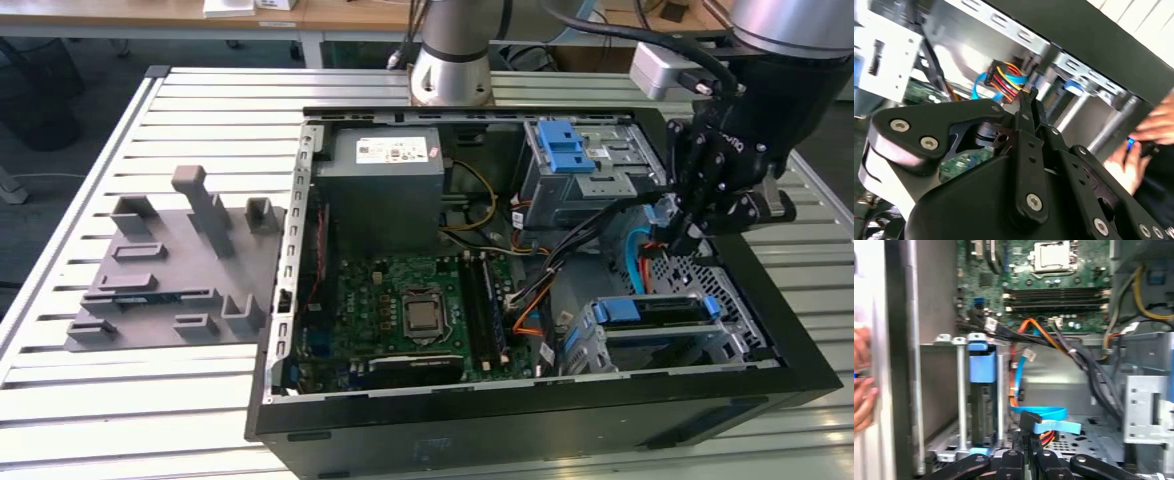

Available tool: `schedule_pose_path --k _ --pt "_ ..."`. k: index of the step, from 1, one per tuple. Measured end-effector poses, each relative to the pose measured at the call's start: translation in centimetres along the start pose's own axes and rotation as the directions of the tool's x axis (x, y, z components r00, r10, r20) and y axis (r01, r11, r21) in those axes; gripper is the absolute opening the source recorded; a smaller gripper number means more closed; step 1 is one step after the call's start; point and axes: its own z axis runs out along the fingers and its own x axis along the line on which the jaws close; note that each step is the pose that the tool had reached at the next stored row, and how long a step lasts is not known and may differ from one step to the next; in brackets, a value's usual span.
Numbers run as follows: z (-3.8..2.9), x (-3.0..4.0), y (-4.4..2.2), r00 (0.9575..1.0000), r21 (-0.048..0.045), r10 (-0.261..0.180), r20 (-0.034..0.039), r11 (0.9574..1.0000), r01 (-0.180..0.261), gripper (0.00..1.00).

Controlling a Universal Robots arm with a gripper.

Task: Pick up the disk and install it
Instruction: 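Insert the first disk wire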

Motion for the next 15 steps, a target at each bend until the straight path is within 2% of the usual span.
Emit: schedule_pose_path --k 2,3,6,12,14,15 --pt "0.0 0.01 -0.01 0.9994 -0.0005 0.002 0.0357 1.0 -0.002 0.16" --pt "0.0 0.02 -0.01 0.999 -0.0006 0.003 0.0445 1.0 -0.003 0.16" --pt "0.09 0.33 -0.01 0.999 -0.0007 0.003 0.0448 1.0 -0.003 0.16" --pt "0.63 2.01 0.0 0.9988 -0.0008 0.003 0.0493 1.0 -0.003 0.16" --pt "0.79 2.42 0.01 0.9984 -0.0009 0.003 0.0561 1.0 -0.003 0.16" --pt "0.81 2.46 0.01 0.9979 -0.0013 0.005 0.0644 1.0 -0.005 0.16"
